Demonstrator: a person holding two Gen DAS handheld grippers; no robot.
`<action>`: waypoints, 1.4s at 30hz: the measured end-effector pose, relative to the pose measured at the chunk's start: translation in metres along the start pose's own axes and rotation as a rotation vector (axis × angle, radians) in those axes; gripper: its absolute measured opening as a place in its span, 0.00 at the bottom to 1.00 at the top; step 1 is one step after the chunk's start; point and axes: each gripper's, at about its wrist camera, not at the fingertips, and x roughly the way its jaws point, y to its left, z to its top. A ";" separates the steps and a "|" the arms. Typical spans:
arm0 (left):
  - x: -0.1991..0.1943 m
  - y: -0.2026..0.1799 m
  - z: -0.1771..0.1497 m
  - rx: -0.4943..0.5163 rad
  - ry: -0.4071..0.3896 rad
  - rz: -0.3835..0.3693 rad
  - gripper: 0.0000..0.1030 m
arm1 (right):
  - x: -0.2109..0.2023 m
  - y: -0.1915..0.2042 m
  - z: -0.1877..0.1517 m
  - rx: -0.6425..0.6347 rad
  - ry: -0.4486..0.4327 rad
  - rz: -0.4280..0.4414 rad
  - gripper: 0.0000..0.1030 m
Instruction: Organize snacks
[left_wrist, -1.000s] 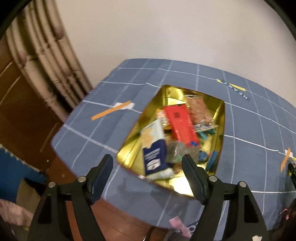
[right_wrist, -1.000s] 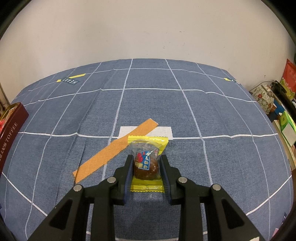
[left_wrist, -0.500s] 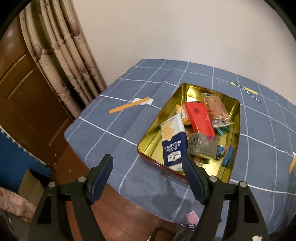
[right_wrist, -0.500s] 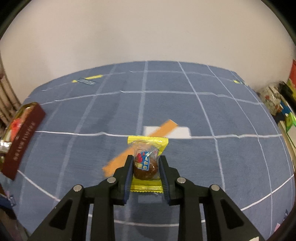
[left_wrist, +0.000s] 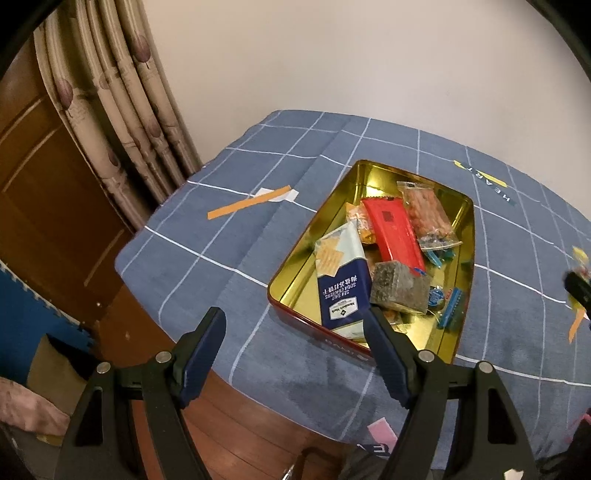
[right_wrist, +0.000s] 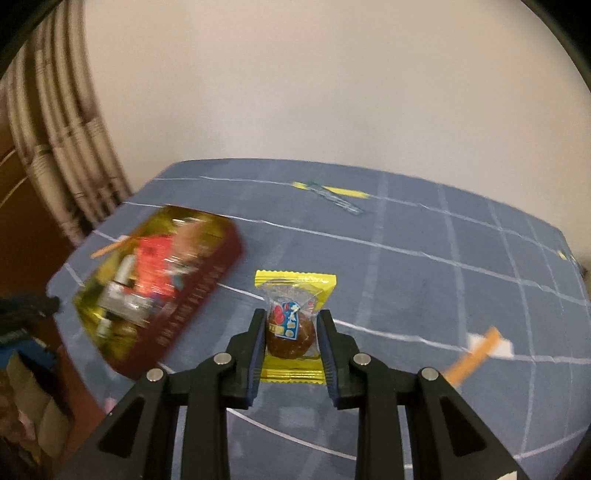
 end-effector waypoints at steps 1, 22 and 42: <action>0.001 0.001 0.001 -0.003 0.004 -0.010 0.72 | 0.002 0.010 0.005 -0.011 0.001 0.017 0.27; 0.017 0.015 0.008 -0.021 0.049 -0.078 0.81 | 0.095 0.142 0.070 -0.111 0.108 0.219 0.27; 0.005 0.010 0.005 -0.019 0.045 -0.183 0.82 | 0.026 0.149 0.067 -0.165 -0.135 0.183 0.53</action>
